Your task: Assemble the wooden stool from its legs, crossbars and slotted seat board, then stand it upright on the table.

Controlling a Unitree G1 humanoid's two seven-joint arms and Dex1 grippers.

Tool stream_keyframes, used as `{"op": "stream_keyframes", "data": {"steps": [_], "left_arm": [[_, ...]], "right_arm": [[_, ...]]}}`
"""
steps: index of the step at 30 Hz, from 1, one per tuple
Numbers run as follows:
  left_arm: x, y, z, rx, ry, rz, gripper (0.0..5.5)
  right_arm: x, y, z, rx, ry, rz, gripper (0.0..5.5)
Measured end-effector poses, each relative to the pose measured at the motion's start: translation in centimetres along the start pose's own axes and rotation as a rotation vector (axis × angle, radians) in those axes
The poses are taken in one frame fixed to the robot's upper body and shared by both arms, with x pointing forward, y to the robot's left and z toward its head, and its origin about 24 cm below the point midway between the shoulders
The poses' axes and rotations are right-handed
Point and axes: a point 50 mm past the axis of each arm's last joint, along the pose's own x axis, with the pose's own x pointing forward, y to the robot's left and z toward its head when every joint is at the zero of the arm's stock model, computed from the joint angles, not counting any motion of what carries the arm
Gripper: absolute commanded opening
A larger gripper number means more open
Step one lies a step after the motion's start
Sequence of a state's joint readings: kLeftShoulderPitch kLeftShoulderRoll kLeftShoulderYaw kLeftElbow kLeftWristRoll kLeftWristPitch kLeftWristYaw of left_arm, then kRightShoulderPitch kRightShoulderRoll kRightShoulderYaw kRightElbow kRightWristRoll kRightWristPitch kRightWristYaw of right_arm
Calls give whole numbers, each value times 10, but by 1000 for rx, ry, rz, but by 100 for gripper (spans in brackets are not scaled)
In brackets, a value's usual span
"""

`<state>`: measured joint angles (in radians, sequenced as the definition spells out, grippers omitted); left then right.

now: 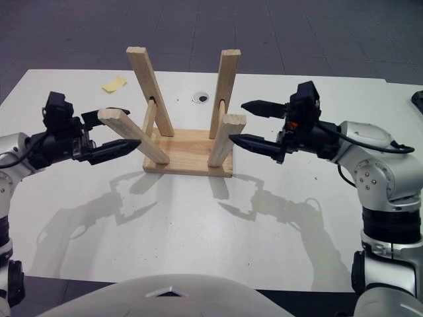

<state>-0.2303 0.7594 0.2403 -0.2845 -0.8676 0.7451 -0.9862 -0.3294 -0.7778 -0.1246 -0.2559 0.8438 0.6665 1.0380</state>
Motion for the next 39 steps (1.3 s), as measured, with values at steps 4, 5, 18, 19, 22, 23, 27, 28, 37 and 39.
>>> {"op": "stream_keyframes", "data": {"steps": [4,5,18,19,22,23,27,28,37,39], "left_arm": [[-4,3,1,-12,-24,14,419],[-5,3,1,-17,-32,12,400],[-7,4,-3,-51,-62,24,206],[-7,4,-3,-51,-63,24,206],[-7,5,-2,-57,-65,26,206],[-7,5,1,-66,-67,24,206],[-3,1,13,-137,-74,-24,201],[-1,0,19,-157,-65,-43,196],[43,57,54,-442,-64,2,170],[49,73,52,-481,-67,44,166]], "right_arm": [[2,0,-2,2,2,7,325],[3,0,-3,5,-1,11,308],[9,2,-5,3,-5,18,138],[9,2,-5,6,-4,15,138],[11,2,-2,30,10,6,138],[12,3,2,50,23,6,138],[10,9,21,139,87,29,138],[10,9,29,170,102,32,137],[43,-46,68,529,147,-111,136],[54,-60,65,600,149,-138,136]]}}
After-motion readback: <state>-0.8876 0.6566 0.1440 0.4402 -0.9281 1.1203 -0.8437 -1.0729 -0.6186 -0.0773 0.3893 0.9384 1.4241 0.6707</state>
